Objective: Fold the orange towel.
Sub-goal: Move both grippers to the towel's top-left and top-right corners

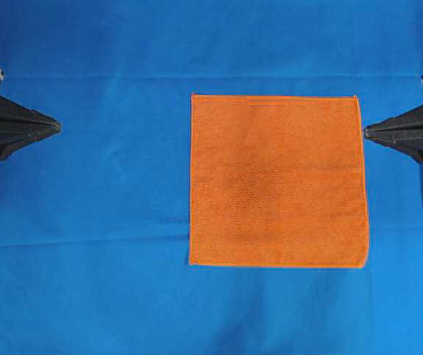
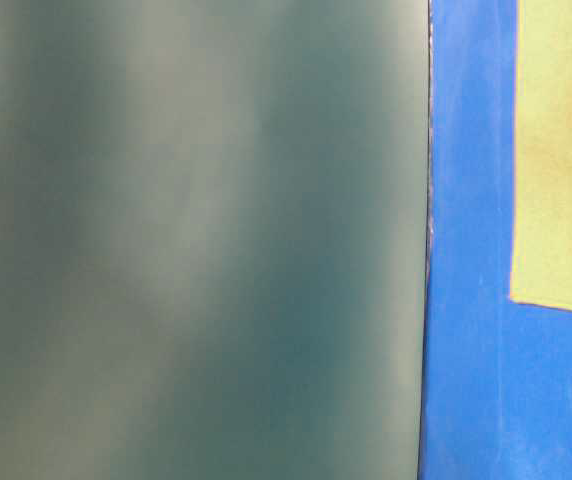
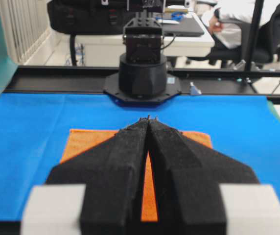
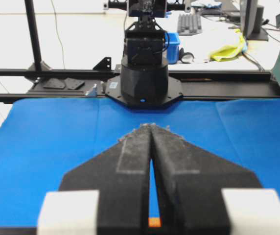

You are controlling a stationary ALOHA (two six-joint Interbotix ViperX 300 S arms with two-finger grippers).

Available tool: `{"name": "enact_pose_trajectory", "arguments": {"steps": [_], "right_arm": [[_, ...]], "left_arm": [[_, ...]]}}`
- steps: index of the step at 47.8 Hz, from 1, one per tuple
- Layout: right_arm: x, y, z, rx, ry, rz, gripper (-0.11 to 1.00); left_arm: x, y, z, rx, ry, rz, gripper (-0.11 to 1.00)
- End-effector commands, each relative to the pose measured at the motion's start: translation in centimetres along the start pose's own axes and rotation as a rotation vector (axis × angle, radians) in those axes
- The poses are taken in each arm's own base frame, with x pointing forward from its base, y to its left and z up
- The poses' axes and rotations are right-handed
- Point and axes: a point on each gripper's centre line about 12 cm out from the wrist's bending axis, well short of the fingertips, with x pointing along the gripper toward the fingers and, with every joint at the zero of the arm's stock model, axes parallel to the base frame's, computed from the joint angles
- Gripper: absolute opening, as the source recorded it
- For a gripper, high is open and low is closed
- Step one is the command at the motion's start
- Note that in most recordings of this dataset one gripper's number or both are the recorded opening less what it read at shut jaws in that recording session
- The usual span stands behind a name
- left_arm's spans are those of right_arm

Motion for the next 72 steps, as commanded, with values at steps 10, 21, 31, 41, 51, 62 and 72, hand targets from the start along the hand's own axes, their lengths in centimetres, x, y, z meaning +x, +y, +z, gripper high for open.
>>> {"name": "enact_pose_trajectory", "arguments": {"steps": [10, 21, 31, 41, 51, 62, 72], "right_arm": [[0.4, -1.3, 0.4, 0.028, 0.059, -0.064, 0.0], [0.0, -3.3, -1.7, 0.087, 0.208, -0.171, 0.0], [-0.5, -6.3, -4.9, 0.137, 0.369, -0.327, 0.0], [-1.5, -9.3, -9.5, 0.198, 0.531, -0.48, 0.16], [-2.7, -10.5, -13.7, 0.243, 0.667, -0.55, 0.6], [-4.2, -11.5, -16.8, 0.284, 0.73, -0.622, 0.56], [-4.2, -11.8, -19.0, 0.296, 0.757, -0.629, 0.56]], "left_arm": [[3.9, 0.9, 0.0, -0.021, 0.033, 0.044, 0.0], [7.2, 3.6, -2.1, -0.022, 0.107, 0.139, 0.0], [10.7, 6.2, -4.6, -0.033, 0.206, 0.208, 0.0], [14.5, 8.4, -8.7, -0.05, 0.324, 0.251, 0.31], [16.7, 11.2, -13.0, -0.068, 0.428, 0.306, 0.88], [17.6, 13.5, -17.3, -0.09, 0.519, 0.351, 0.86], [18.1, 13.7, -20.7, -0.101, 0.589, 0.35, 0.87]]}}
